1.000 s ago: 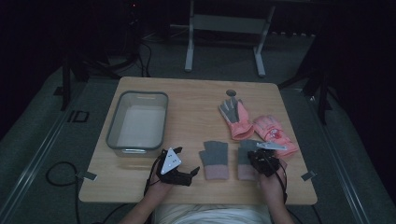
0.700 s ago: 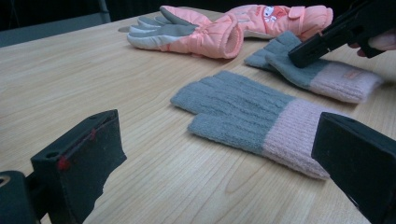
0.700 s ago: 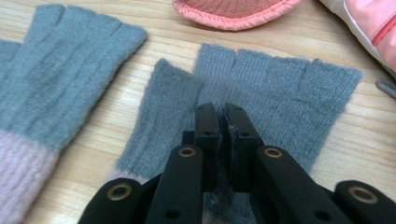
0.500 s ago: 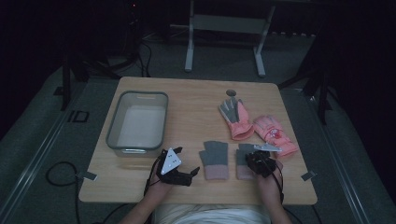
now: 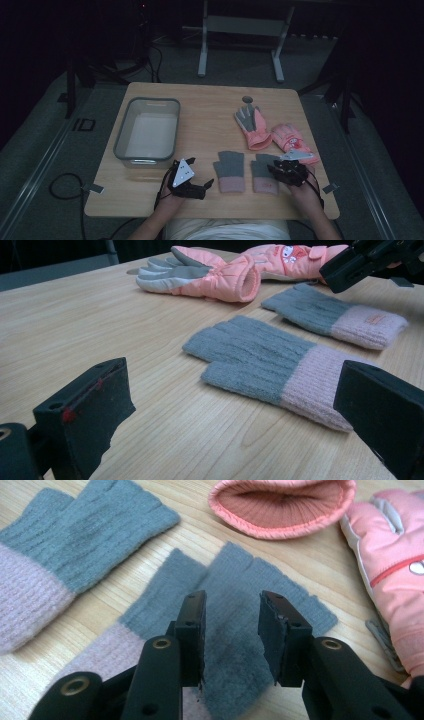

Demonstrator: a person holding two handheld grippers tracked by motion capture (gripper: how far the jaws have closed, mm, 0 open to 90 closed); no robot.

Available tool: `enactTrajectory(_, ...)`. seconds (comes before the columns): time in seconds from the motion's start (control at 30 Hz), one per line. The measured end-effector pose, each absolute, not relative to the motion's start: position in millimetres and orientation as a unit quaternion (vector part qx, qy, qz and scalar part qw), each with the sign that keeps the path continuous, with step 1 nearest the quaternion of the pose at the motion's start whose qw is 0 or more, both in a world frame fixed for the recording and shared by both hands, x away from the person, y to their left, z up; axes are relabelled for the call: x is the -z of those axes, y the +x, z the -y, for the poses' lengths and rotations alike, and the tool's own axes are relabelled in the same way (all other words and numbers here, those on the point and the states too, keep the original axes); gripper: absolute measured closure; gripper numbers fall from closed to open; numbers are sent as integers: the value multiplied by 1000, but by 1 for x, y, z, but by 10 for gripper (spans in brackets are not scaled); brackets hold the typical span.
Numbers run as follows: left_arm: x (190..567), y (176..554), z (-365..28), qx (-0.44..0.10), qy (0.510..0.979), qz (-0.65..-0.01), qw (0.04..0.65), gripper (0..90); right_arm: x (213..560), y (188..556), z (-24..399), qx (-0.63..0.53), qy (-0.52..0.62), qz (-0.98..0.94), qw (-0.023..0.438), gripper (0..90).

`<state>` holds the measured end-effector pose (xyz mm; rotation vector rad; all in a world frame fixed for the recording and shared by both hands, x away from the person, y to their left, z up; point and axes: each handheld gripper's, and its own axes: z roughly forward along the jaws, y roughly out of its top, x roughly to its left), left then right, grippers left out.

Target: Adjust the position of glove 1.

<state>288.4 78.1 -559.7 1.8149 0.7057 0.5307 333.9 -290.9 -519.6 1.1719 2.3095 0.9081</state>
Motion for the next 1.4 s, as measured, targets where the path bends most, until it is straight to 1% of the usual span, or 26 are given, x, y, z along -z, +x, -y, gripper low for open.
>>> enactTrajectory(0.2,560,288,-78,-223,760,-298,533,16,525,337,288,-332,420,-823,187,593)
enactTrajectory(0.43,560,288,-78,-224,761,-296,532,16,539,340,285,-317,429,-827,176,587)
enactTrajectory(0.53,560,288,-78,-224,761,-296,532,16,544,341,287,-322,431,-826,171,599)
enactTrajectory(0.6,560,288,-78,-224,761,-296,532,16,545,340,287,-321,430,-826,175,632)
enactTrajectory(0.67,560,288,-78,-224,762,-295,531,16,546,339,285,-321,424,-827,182,693)
enactTrajectory(0.83,560,289,-78,-223,762,-296,532,16,546,339,283,-318,424,-827,188,810)
enactTrajectory(0.9,560,289,-78,-223,761,-296,532,16,546,338,280,-312,424,-828,196,839)
enactTrajectory(0.97,560,288,-78,-223,761,-297,533,16,546,337,278,-308,423,-827,206,850)
enactTrajectory(1.03,560,288,-78,-223,761,-297,533,16,546,338,278,-311,429,-823,203,854)
enactTrajectory(1.07,560,288,-78,-223,761,-296,533,16,544,338,279,-312,434,-822,196,856)
enactTrajectory(1.17,560,289,-79,-222,761,-298,532,16,525,337,282,-330,439,-813,191,859)
enactTrajectory(1.23,560,289,-79,-220,760,-299,534,16,510,336,282,-342,438,-807,198,859)
enactTrajectory(1.27,560,289,-79,-220,760,-299,534,16,510,336,282,-342,438,-807,198,859)
enactTrajectory(1.3,560,289,-79,-220,760,-299,534,16,494,335,278,-355,429,-805,202,860)
enactTrajectory(1.4,560,288,-78,-223,760,-297,533,16,477,335,269,-369,412,-808,206,859)
